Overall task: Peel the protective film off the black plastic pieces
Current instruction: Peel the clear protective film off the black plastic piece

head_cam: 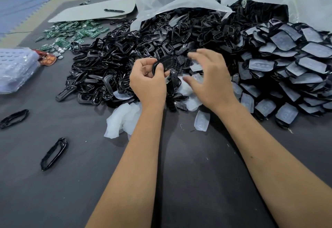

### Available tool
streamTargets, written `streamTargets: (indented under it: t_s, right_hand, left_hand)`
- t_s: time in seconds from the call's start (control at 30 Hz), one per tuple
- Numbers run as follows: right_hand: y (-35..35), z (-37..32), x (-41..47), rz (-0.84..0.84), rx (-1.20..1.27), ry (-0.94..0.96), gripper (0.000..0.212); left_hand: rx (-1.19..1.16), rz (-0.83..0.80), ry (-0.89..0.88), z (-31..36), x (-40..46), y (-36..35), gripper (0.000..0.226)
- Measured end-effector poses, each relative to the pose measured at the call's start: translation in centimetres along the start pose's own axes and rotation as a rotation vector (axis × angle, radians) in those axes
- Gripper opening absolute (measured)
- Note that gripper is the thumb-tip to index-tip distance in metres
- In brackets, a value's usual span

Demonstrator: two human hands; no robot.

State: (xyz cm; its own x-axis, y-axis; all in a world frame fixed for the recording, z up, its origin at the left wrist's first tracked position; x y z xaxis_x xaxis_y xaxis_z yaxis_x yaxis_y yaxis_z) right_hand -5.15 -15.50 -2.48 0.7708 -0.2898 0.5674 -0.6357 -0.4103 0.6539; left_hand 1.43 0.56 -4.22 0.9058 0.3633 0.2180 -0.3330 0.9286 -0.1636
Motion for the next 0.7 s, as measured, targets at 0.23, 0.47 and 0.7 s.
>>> streamTargets:
  t_s: [0.23,0.47,0.7]
  right_hand:
    - [-0.6,0.8,-0.3,-0.053,-0.141,-0.090,0.040]
    - [0.3,0.3,-0.3,0.111,0.397,-0.123,0.015]
    - [-1.6,0.2,-0.6,-0.174,1.291,-0.682,0.056]
  left_hand:
    - [0.024,-0.012,0.010,0.0,0.0,0.0,0.014]
    - [0.007,-0.028,0.026,0.1,-0.2,-0.1,0.012]
    - [0.073,-0.049,0.002,0.0,-0.1,0.0,0.014]
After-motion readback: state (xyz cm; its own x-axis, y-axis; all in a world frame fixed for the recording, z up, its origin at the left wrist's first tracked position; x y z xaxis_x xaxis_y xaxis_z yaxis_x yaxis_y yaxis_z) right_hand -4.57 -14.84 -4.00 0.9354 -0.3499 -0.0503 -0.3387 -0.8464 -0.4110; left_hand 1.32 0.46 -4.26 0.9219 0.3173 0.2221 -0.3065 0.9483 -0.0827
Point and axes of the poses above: each hand's wrist, its own x-axis towards the middle knuckle, its own y-axis out of the back of the hand, z = x × y, the point moved 4 cm from there along x, towards the middle knuckle, and after that the axes turned 7 degrees about z, right-handed, at the moved point
